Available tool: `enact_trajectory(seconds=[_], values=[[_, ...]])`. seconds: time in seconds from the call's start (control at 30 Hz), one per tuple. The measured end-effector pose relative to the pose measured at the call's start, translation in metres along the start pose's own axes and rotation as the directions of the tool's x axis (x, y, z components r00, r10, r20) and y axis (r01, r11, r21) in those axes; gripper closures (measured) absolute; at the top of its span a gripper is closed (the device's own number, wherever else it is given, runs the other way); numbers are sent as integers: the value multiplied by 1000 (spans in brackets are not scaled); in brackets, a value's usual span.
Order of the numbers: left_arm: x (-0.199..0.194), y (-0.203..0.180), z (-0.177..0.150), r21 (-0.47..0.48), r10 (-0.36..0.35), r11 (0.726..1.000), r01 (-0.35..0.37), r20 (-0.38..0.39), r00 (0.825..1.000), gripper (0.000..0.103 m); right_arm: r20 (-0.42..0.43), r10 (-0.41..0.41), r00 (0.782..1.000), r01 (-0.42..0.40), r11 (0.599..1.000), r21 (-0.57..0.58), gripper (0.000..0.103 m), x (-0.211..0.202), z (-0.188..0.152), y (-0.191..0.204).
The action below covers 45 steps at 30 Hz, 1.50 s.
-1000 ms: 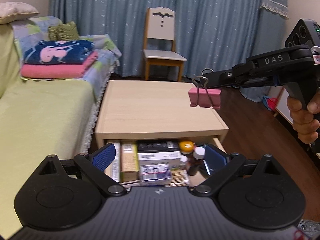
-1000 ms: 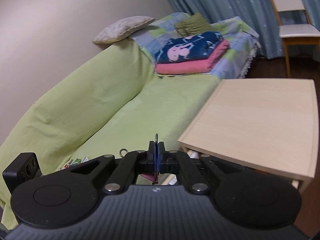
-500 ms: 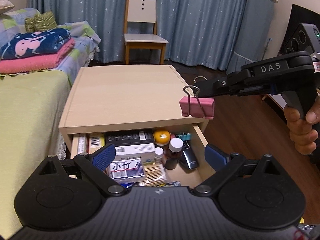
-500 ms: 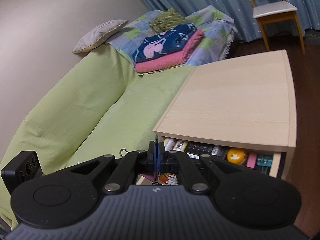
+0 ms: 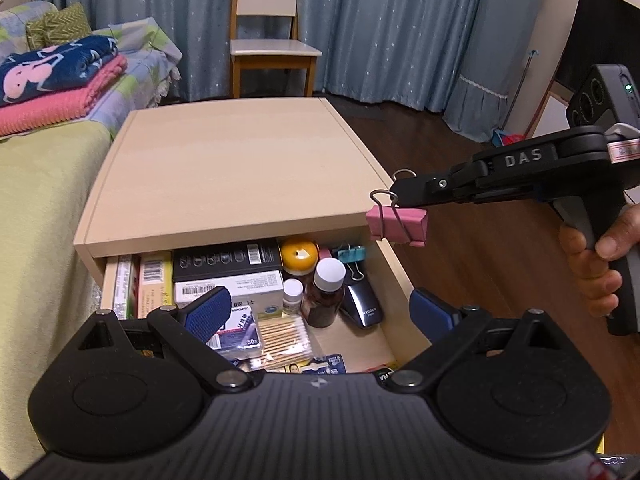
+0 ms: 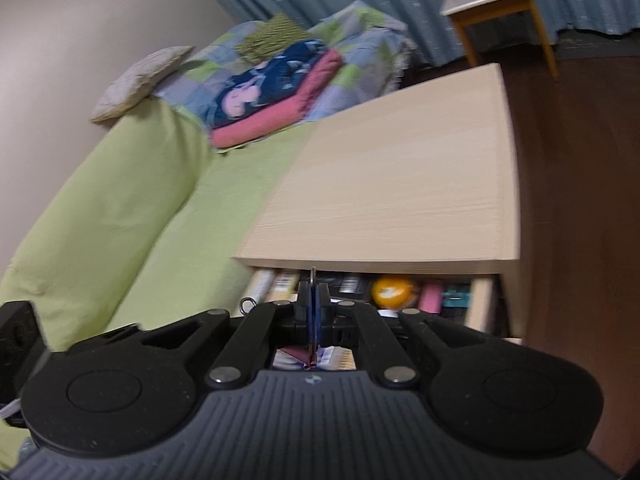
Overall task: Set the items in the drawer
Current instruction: 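Lower the clip into the drawer and open the right tool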
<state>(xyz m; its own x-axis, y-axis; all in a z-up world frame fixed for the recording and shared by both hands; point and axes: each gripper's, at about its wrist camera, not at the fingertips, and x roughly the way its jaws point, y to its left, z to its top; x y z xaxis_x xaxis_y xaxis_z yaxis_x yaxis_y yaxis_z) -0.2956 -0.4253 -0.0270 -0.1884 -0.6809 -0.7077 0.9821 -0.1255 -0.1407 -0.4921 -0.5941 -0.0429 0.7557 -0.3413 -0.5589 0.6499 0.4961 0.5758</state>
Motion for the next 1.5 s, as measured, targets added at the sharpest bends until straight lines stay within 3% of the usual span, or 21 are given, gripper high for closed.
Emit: enact_trajectory(seconds=[0.27,0.6,0.8,1.07,1.17,1.23,1.33,1.5], values=[[14,6,-6,-12,7,1000,-7,-43,999,6,1,-145,989,145,989,3,102,30,-10,-30],[23,16,-7,-35,18,999,-21,-68,998,6,-2,-253,968,252,967,-23,102,80,-14,-37],[25,23,-7,-50,23,998,-27,-75,997,6,28,-349,937,350,929,-121,102,99,-18,-28],[28,27,-8,-60,22,998,-27,-86,996,6,110,-462,880,475,844,-250,101,120,-30,-11],[27,29,-10,-61,26,998,-31,-89,996,6,108,-461,881,473,849,-238,101,114,-27,-11],[26,30,-11,-64,27,997,-33,-89,996,6,120,-457,881,473,851,-228,93,105,-25,-13],[28,31,-11,-69,26,997,-33,-91,995,6,135,-448,884,467,863,-196,89,84,-22,-18],[32,28,-9,-64,15,998,-21,-93,996,6,118,-423,898,438,884,-162,89,59,-20,-23]])
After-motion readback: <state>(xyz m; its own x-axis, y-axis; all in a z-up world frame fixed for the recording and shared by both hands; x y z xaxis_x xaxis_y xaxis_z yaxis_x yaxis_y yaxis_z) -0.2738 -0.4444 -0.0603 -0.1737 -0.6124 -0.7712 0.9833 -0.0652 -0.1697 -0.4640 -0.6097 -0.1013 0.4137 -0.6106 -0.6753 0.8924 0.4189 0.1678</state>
